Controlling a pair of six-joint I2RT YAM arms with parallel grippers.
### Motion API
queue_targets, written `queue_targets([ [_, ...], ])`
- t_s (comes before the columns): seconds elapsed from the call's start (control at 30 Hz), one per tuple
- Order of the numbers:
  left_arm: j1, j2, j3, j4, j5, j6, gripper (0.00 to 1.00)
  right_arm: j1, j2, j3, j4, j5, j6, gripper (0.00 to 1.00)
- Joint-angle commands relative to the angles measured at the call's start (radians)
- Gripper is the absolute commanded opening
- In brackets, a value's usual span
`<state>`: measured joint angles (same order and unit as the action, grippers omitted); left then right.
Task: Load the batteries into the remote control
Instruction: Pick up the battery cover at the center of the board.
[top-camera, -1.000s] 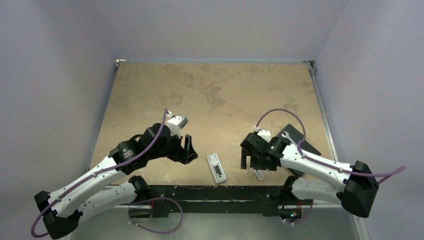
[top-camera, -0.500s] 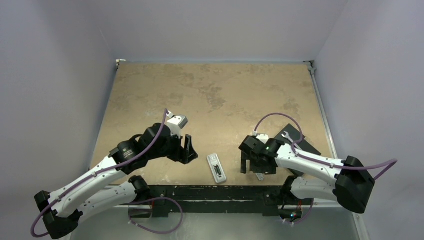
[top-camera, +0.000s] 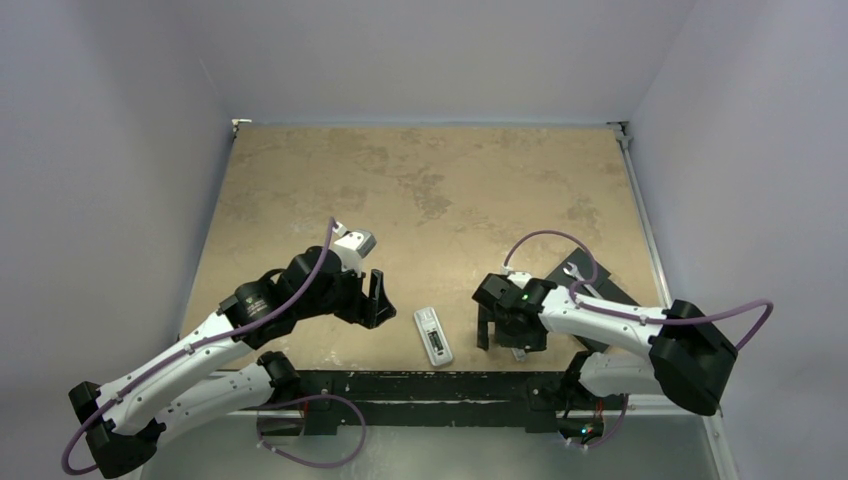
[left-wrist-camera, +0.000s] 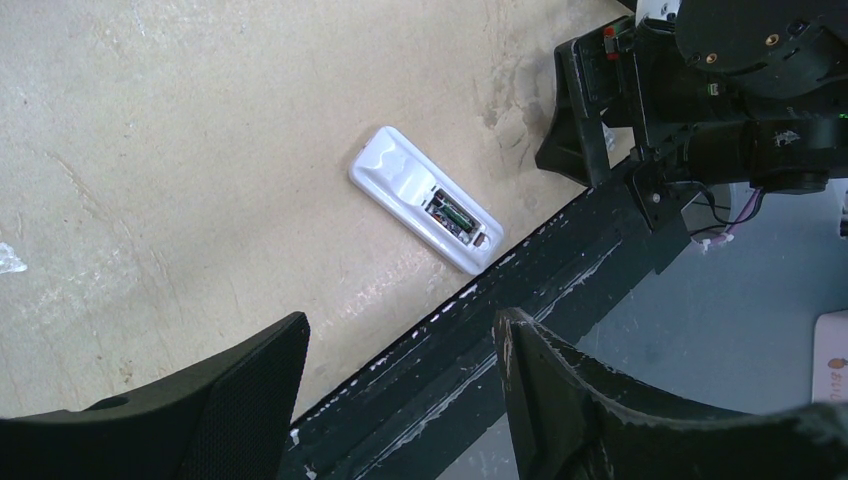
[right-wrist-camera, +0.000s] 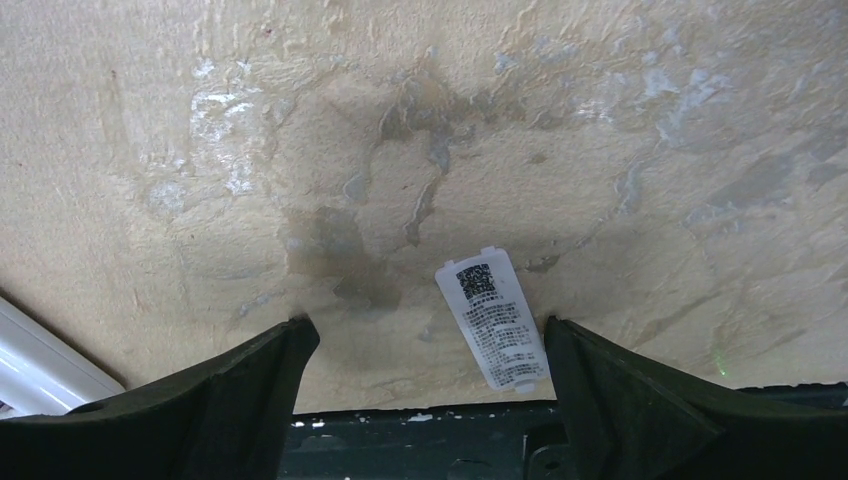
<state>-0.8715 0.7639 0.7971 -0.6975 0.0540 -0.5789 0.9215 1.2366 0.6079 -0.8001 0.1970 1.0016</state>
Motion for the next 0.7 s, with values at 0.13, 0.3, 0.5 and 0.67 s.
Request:
queue_targets([
  [0.13,-0.002,-0.005,0.011,0.032,0.011,0.027,0.68,-0.006,-0.024,-0.030,0.045,-0.036,-0.013,0.99],
  [0.3,-0.001,-0.007,0.010,0.029,0.009,0.026,0.68,-0.006,-0.024,-0.036,0.073,-0.033,-0.037,0.98],
  [0.5,-0.001,-0.009,0.011,0.030,0.007,0.026,0.68,-0.005,-0.013,-0.040,0.063,-0.030,-0.036,0.90],
  [0.67,-0.001,-0.008,0.010,0.030,0.007,0.026,0.68,-0.003,-0.016,-0.043,0.055,-0.033,-0.034,0.77],
])
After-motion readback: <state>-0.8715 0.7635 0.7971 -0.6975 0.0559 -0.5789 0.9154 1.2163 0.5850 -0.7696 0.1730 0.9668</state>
